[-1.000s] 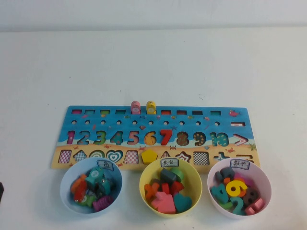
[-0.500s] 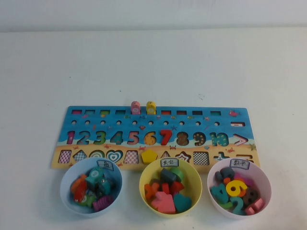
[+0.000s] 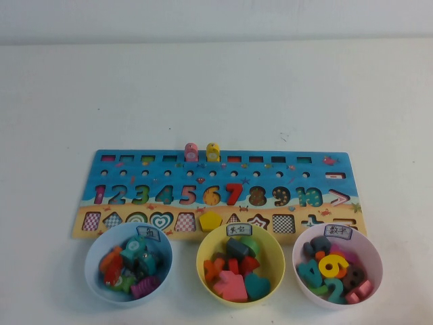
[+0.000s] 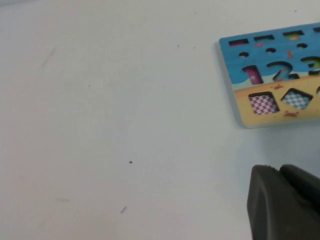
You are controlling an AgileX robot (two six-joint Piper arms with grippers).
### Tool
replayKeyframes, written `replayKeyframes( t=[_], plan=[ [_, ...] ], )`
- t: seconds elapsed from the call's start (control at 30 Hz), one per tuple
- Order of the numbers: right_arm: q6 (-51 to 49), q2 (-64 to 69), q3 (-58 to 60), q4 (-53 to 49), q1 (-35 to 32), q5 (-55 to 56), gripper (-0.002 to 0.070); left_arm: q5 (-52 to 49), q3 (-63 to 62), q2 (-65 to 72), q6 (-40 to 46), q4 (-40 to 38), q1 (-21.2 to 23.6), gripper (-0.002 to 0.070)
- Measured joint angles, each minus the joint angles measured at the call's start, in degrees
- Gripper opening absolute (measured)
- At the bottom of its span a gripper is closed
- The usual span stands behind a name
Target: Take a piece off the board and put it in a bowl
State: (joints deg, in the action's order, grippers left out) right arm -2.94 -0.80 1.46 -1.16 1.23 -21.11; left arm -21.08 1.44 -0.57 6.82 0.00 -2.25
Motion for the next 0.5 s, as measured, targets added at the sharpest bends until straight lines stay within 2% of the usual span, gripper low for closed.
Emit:
replayKeyframes(
  t=[0.17, 0.5],
  plan=[
    [0.00, 0.00, 0.00, 0.00, 0.00, 0.00, -0.0017, 0.00, 0.00, 0.00, 0.11, -5.47, 0.00, -0.0002],
    [0.00, 0.00, 0.00, 0.00, 0.00, 0.00, -0.0017, 0.00, 0.00, 0.00, 0.21, -5.79, 0.00, -0.0002]
  ],
)
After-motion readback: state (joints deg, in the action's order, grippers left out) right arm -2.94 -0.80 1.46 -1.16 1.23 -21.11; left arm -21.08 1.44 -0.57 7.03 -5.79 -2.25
